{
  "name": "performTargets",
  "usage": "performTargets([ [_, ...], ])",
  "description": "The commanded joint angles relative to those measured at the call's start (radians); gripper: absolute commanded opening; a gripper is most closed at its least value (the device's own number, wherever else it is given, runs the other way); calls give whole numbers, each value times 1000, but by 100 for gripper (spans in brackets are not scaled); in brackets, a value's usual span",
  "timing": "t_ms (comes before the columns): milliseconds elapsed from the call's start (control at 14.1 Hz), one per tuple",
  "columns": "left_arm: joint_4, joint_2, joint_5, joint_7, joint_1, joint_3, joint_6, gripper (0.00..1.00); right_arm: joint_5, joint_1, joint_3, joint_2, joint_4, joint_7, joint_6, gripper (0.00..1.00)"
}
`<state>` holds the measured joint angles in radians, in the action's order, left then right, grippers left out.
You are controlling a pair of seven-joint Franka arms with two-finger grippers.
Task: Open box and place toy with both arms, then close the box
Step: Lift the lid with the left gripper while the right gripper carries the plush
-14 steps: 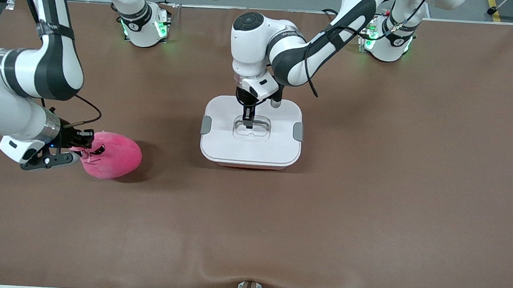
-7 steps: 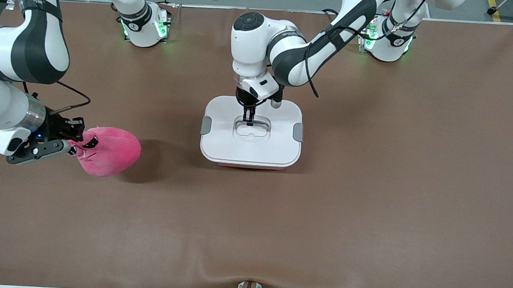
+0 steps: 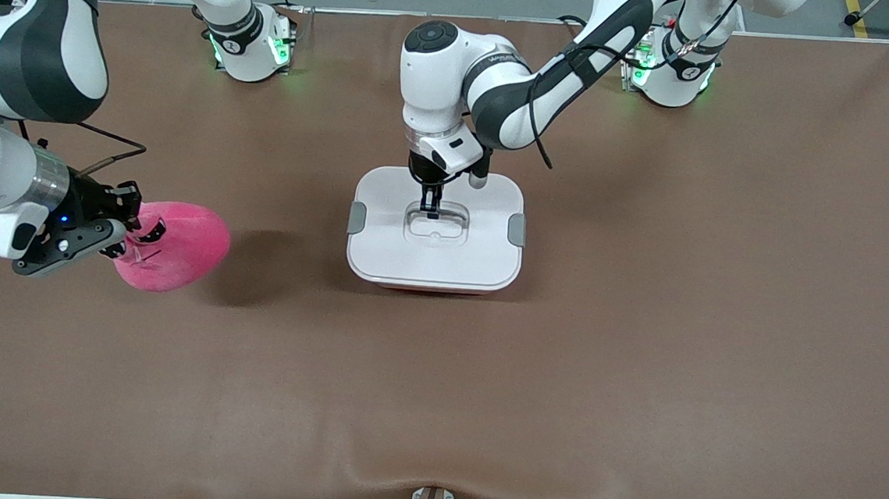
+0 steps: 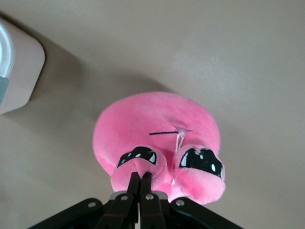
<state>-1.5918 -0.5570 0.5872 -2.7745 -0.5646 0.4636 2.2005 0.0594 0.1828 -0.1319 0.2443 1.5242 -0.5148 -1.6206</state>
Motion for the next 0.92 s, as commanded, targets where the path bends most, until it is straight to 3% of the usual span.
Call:
performTargets([
  [0,4,29,45,-149,-3,3,-14,0,23,4,-2,0,-10,-47,11,0],
  [496,4,112,-20,-130,14,7,-91,0,25,69,-2,-42,-4,-77,39,0],
  [850,4,204,-162,96,77,7,-169,0,13,223,-2,-118,-6,-77,39,0],
])
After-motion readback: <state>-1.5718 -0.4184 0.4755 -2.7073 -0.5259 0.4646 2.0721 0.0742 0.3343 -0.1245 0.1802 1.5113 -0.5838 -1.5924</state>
